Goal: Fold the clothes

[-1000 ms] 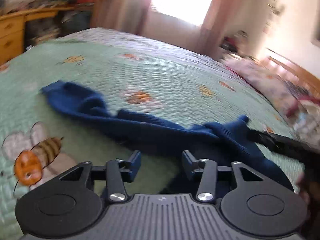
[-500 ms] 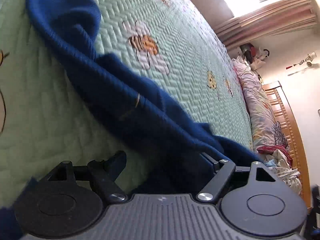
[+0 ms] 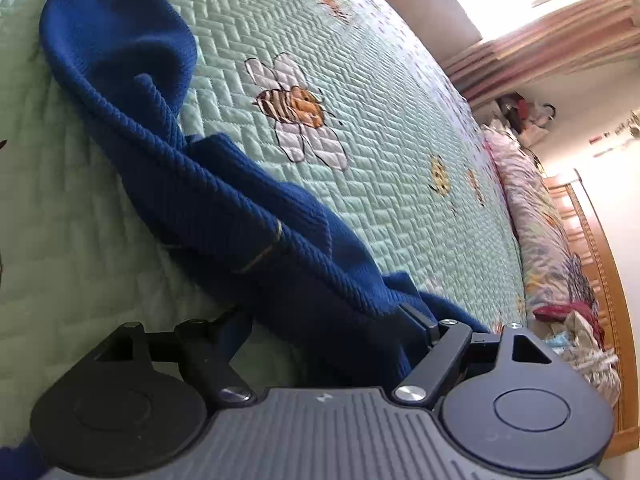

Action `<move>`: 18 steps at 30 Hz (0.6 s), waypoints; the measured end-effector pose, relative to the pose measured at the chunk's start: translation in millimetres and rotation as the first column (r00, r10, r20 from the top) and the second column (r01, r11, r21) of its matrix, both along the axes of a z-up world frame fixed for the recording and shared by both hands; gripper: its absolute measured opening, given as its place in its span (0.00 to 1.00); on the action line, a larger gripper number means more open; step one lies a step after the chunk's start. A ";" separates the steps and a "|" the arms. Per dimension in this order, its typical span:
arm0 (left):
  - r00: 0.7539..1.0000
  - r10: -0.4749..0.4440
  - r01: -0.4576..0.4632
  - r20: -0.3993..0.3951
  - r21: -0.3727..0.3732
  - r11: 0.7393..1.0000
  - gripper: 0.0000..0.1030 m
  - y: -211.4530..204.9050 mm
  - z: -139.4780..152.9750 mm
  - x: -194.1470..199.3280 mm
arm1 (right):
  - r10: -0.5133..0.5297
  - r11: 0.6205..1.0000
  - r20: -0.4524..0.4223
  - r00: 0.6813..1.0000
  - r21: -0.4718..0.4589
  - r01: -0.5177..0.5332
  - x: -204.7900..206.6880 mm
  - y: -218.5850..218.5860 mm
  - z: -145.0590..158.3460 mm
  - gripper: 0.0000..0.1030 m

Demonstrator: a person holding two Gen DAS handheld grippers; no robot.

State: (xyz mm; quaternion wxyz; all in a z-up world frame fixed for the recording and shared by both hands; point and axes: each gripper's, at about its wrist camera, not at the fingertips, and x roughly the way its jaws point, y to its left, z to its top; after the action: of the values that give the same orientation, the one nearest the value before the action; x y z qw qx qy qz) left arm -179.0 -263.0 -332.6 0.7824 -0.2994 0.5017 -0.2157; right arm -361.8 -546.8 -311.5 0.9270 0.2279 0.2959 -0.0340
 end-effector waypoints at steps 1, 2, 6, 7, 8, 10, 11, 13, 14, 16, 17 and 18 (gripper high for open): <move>1.000 0.000 0.000 0.006 -0.007 1.000 0.63 -3.1 -0.4 4.0 | -0.006 1.000 -0.019 1.000 0.010 0.007 5.1 0.4 -2.7 0.47; 1.000 0.000 0.000 0.011 -0.014 1.000 0.51 -6.3 -0.9 8.1 | -0.011 1.000 -0.010 1.000 0.018 0.011 3.9 -0.8 1.6 0.17; 0.987 0.018 -0.004 0.157 -0.088 0.996 0.16 -13.1 40.7 24.0 | -0.081 0.997 0.174 0.981 -0.004 0.083 -24.3 -16.4 59.4 0.13; 0.974 0.005 0.018 0.228 -0.097 0.995 0.14 -18.2 65.5 26.3 | -0.103 0.994 0.231 0.968 -0.001 0.106 -33.7 -22.8 80.3 0.12; 0.947 -0.025 0.054 0.320 -0.081 0.995 0.12 -28.0 98.2 26.2 | -0.126 0.991 0.288 0.949 -0.007 0.133 -43.4 -27.7 98.9 0.11; 0.877 -0.090 0.124 0.472 -0.040 0.992 0.11 -49.7 158.8 21.6 | -0.166 0.981 0.401 0.901 -0.027 0.193 -63.3 -35.8 132.9 0.11; 0.836 -0.125 0.157 0.534 -0.015 0.987 0.13 -61.5 187.3 17.6 | -0.198 0.972 0.443 0.875 -0.028 0.234 -70.2 -40.7 144.8 0.11; 0.780 -0.187 0.189 0.598 0.060 0.980 0.43 -85.4 229.4 10.5 | -0.296 0.941 0.459 0.838 -0.012 0.338 -78.6 -51.9 150.9 0.17; 0.777 -0.226 0.203 0.588 0.106 0.973 0.58 -95.2 234.3 9.0 | -0.347 0.921 0.436 0.830 -0.010 0.390 -80.1 -57.7 147.9 0.31; 0.781 -0.370 0.290 0.503 0.232 0.928 0.97 -115.6 218.6 8.6 | -0.453 0.876 0.333 0.827 -0.006 0.482 -81.1 -65.4 128.6 0.50; 0.792 -0.415 0.312 0.448 0.286 0.906 0.95 -119.2 201.2 6.7 | -0.480 0.865 0.293 0.827 0.004 0.501 -86.5 -66.5 116.2 0.51; 0.813 -0.439 0.314 0.382 0.348 0.883 0.93 -118.5 176.1 2.4 | -0.485 0.864 0.269 0.832 0.005 0.503 -93.2 -64.6 102.5 0.50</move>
State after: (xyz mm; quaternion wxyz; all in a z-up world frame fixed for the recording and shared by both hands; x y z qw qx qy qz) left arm -176.6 -381.6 -156.5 0.8509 -0.0260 0.3808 -0.3610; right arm -455.0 -611.4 -209.0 0.9244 0.2684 0.1007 -0.2516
